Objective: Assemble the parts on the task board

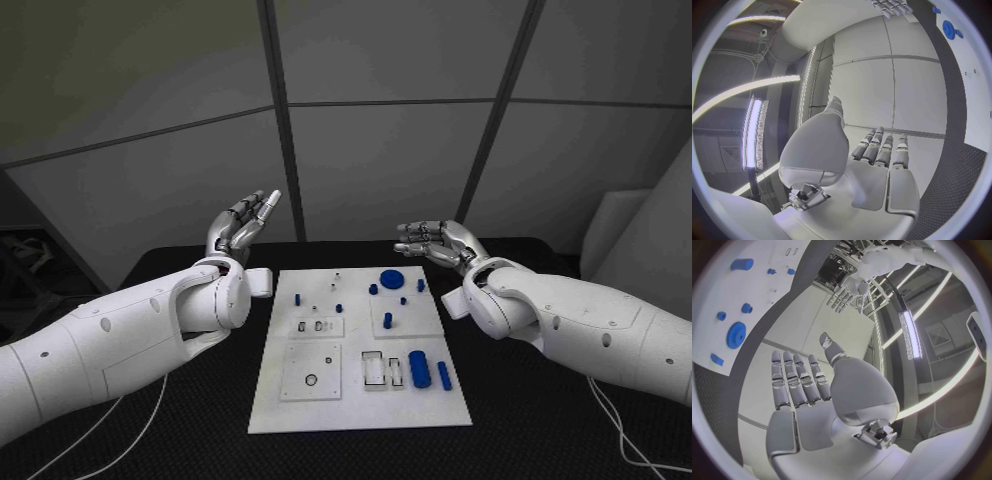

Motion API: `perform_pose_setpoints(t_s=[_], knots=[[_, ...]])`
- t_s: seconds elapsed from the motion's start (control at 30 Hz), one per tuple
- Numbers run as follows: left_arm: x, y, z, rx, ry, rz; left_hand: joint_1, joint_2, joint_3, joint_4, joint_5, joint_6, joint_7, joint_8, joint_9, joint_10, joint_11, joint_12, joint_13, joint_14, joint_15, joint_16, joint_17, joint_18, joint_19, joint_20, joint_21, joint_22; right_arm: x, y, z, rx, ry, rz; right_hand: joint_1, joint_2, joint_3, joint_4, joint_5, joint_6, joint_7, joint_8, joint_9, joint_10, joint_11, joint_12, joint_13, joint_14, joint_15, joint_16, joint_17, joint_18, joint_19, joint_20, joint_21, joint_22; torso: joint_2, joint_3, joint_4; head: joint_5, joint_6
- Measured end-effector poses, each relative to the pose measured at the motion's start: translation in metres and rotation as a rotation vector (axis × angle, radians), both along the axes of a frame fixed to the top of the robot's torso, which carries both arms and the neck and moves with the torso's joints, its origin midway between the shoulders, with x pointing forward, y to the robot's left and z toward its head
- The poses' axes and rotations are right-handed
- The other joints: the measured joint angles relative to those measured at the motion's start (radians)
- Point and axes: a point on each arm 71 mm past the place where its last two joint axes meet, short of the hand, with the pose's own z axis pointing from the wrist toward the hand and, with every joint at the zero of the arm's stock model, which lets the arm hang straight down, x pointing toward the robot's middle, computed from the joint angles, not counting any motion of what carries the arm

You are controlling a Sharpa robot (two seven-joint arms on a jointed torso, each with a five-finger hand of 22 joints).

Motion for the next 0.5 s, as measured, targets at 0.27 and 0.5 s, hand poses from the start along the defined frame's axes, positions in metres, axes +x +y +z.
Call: perform_pose_setpoints(t_s=[0.27,0.5], knots=[[-0.007,0.001,0.005,0.002,-0.018,-0.045,0.012,0.012,-0.003,-0.003,0.008,0.004,0.004,0.007,0.001,0.021,0.021,0.016,0.003,0.015,0.007,0.000,0.001,0.001,0.009,0.009,0.006,0.004,0.006,-0.001,0.012,-0.166,-0.118,0.036,0.022,-0.001,0.021,-0.040,0.016,0.173,0.034,0.002,0.000,0.182,-0.026,0.000,0.003,0.188,-0.029,0.015,0.007,0.000,0.147,-0.021,0.071,0.016,0.011,0.0008,0.0037,-0.007,-0.008],[-0.021,0.001,0.014,-0.010,-0.029,-0.094,0.021,0.021,-0.009,-0.009,0.012,0.011,0.003,0.012,0.002,0.027,0.027,0.023,0.003,0.018,0.011,0.000,0.001,0.000,0.012,0.012,0.010,0.005,0.012,0.004,0.029,-0.321,-0.197,0.087,0.034,-0.014,0.034,-0.053,0.021,0.254,0.025,0.002,0.000,0.279,-0.050,-0.015,0.005,0.316,-0.065,0.031,0.017,0.000,0.252,-0.057,0.142,0.040,0.039,0.0001,0.0110,-0.019,-0.003]])
